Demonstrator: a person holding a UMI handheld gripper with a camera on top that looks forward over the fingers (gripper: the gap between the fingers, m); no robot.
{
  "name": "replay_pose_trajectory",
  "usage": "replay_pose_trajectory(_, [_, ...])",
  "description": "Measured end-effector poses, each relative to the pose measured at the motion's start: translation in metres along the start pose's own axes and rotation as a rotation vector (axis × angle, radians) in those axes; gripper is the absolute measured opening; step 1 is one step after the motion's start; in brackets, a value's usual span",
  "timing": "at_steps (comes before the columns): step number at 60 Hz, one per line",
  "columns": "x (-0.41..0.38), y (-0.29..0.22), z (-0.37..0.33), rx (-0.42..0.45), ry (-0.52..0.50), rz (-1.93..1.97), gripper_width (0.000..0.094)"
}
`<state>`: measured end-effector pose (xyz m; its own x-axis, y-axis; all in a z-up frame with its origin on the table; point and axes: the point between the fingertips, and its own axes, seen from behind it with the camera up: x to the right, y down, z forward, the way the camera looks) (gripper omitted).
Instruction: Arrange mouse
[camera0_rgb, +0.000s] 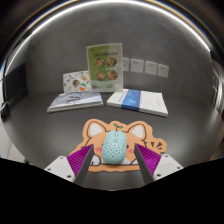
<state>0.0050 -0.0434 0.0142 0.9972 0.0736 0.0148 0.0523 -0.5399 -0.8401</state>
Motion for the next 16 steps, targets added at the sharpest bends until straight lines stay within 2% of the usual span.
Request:
replay_pose_trajectory(8, [-0.003,0.003,-0.052,0.041,-0.079,0.019,0.0858])
replay_pose_trajectory(16, [0.01,0.015,-0.095,0.08,-0.095,0.054,0.0856])
